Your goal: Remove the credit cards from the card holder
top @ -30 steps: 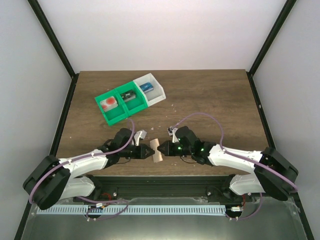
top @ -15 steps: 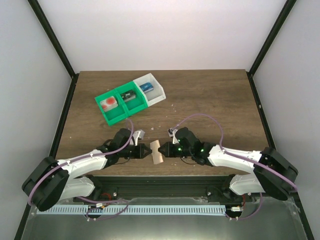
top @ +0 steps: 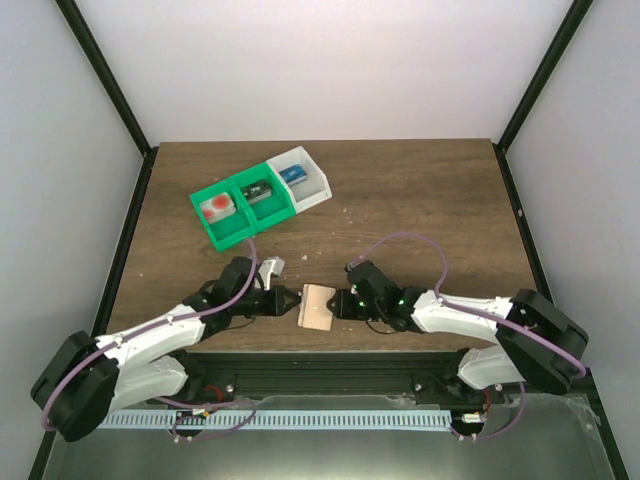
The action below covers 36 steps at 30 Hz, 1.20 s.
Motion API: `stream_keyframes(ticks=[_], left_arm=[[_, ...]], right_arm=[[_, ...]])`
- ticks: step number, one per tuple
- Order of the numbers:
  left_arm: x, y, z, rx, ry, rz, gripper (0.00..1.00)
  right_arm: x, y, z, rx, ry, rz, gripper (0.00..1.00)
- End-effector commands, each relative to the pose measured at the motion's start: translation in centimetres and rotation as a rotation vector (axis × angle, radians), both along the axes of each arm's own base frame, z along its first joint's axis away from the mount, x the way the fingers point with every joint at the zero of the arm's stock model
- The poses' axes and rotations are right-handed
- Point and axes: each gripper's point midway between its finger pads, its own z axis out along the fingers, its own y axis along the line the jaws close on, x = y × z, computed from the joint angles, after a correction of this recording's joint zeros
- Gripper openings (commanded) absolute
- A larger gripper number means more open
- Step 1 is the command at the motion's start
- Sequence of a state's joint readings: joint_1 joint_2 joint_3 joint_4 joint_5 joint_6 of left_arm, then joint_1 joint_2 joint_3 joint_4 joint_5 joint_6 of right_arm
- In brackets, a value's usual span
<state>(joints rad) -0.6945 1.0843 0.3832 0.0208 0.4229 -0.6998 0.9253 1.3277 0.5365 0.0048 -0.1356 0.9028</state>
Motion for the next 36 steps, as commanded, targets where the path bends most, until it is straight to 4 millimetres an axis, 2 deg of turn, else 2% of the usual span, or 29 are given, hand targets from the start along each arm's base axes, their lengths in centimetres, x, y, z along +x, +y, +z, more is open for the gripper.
stream_keyframes(ticks=[1,8,13,16,20,29,36], left_arm=[[-0.1,0.1,0.5,-0.019,-0.011,0.004,0.0],[-0.3,-0.3,1.8,-0.078,-0.021,0.001,0.0],[-0.4,-0.3,1.8,-0.082,-0.014,-0.001,0.0],[-0.4,-0.4,2.0,-0.091,-0.011,-0.002,0.0],[-0.5,-0.5,2.5,-0.107,-0.013,-0.006,0.0],[-0.4,-0.6,3.1,-0.117,-0.024,-0.007,0.0],[-0.4,-0.6,3.3,-0.125,-0.026,-0.007,0.0]], right_arm=[[0.0,-1.2,-1.1,-0.085,0.02,-0.031,0.32],[-0.4,-0.5,0.5,-0.058,0.033,-0.005,0.5],[-0.7,1.2,1.8,0.019,0.04,0.038,0.62],[-0.8,2.1,1.9,0.022,0.054,0.062,0.71],[-1.1,3.2,1.8,0.011,0.058,0.092,0.77],[-1.0,2.8,0.2,-0.064,0.062,0.089,0.76],[-1.0,2.9,0.4,-0.066,0.054,0.098,0.77]])
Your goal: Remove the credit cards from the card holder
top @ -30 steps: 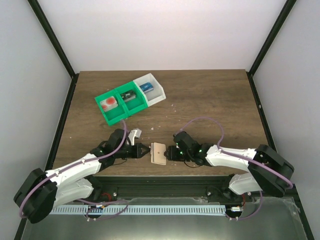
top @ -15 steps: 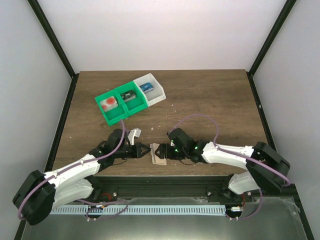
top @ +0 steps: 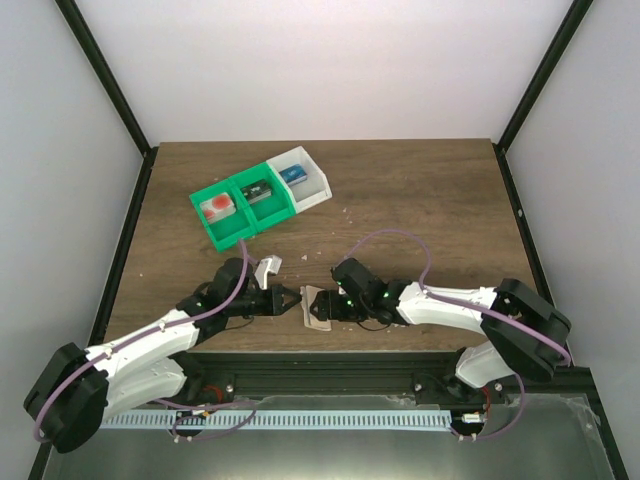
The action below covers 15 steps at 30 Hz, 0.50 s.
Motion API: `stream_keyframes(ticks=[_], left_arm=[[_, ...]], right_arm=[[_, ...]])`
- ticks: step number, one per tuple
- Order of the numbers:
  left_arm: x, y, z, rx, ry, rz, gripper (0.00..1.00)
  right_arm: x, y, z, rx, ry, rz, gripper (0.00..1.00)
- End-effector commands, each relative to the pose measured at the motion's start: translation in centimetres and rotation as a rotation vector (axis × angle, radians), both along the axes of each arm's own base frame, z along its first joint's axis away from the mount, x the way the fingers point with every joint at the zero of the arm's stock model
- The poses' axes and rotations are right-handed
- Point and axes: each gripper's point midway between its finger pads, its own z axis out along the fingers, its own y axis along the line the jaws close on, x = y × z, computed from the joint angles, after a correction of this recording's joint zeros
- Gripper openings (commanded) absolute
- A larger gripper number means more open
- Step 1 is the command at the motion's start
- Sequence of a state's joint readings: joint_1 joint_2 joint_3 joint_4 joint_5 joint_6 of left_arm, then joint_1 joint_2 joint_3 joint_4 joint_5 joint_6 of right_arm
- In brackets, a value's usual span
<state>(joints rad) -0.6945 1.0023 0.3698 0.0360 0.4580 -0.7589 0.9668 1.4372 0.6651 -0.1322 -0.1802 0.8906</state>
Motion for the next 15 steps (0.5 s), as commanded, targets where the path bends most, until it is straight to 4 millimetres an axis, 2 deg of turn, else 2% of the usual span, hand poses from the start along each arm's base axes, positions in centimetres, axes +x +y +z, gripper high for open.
stream_keyframes(ticks=[1,15], left_arm=[[0.12,-0.42,1.19,-0.041,-0.021,-0.011,0.0],[0.02,-0.57,1.78,-0.066,-0.016,-0.012,0.0]], right_arm=[[0.34,1.17,1.35,0.023,-0.032,0.024,0.77],[-0.17,1.76,1.27,0.036,-0.027,0.044,0.82]])
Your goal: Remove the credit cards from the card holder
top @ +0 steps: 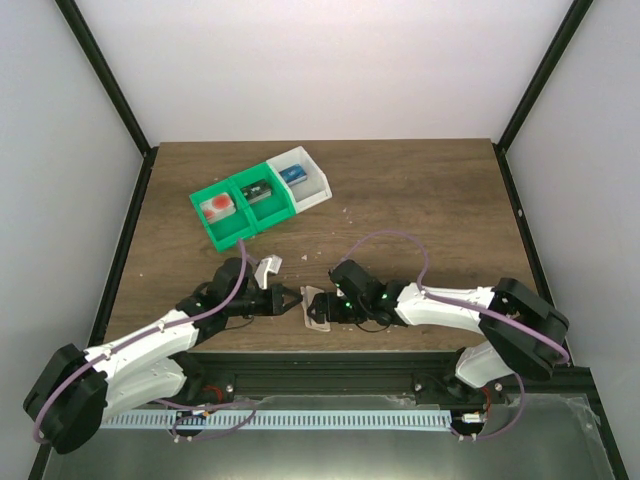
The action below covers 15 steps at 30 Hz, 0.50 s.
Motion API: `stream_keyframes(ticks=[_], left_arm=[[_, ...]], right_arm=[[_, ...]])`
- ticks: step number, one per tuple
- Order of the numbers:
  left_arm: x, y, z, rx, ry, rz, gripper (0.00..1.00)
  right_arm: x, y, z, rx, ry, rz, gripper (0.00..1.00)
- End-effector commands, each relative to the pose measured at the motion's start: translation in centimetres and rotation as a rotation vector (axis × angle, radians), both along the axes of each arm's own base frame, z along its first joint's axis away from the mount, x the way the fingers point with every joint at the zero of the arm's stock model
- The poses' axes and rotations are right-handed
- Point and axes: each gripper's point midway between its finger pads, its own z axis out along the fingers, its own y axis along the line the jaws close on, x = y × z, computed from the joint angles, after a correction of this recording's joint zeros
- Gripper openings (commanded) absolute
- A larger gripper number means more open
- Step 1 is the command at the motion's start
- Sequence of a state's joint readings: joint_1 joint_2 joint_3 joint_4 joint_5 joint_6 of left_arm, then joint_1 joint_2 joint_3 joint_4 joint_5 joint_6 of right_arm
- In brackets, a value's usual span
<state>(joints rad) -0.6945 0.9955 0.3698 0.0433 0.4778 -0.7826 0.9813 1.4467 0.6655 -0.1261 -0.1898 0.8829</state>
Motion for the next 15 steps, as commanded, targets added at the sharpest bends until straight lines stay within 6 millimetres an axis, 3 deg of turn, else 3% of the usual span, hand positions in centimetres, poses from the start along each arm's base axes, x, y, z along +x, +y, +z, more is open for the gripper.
stream_keyframes(ticks=[1,15], left_arm=[[0.2,-0.4,1.4,-0.044,-0.031,-0.008,0.0],[-0.1,0.2,0.6,-0.015,-0.032,0.0,0.0]], right_arm=[[0.4,1.3,1.4,0.031,-0.031,0.015,0.82],[1.3,-0.8,1.9,-0.046,-0.09,-0.047,0.67]])
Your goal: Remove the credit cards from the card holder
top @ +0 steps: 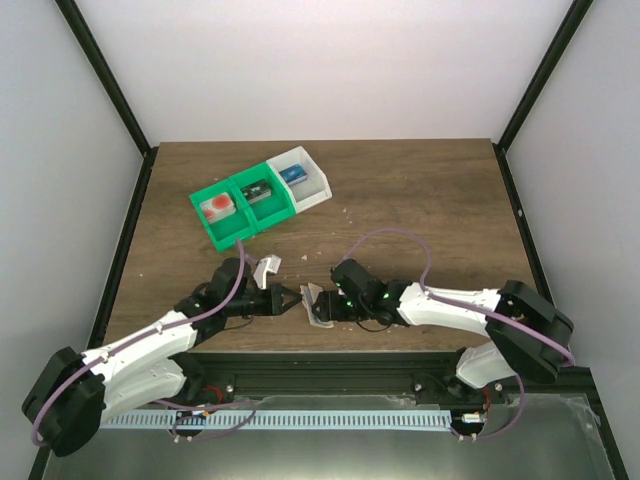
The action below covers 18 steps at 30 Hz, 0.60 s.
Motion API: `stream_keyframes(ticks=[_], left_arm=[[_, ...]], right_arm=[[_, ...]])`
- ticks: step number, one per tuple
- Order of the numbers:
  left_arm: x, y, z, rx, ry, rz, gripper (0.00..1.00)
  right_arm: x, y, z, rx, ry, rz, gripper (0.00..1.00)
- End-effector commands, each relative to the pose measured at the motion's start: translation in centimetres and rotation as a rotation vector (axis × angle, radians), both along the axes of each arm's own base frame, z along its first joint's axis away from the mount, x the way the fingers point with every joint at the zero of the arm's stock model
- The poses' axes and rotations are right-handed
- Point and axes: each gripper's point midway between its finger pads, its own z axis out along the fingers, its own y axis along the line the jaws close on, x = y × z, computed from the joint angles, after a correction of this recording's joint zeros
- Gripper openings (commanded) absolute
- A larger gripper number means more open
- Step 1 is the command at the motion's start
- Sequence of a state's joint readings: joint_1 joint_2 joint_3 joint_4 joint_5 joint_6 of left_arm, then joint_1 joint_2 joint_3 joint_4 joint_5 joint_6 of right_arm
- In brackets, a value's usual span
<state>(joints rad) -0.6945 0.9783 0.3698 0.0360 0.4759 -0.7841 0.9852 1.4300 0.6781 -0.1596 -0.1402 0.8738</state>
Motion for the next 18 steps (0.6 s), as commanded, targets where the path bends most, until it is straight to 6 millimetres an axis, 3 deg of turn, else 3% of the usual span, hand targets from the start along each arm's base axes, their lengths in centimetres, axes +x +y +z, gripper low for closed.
stream_keyframes(ticks=[1,12,18], left_arm=[[-0.1,0.2,0.2,-0.006,-0.023,-0.002,0.0],[-0.4,0.9,-1.2,0.038,-0.003,0.008,0.0],[-0.5,1.0,-1.7,0.053,0.005,0.007,0.0]], right_arm=[[0.8,-0.6,1.5,-0.025,-0.059,-0.032,0.67],[1.2,-2.2,2.1,-0.071,-0.103,-0.066,0.64],[1.0,-1.6,3.4,-0.013,-0.126,-0.035,0.66]])
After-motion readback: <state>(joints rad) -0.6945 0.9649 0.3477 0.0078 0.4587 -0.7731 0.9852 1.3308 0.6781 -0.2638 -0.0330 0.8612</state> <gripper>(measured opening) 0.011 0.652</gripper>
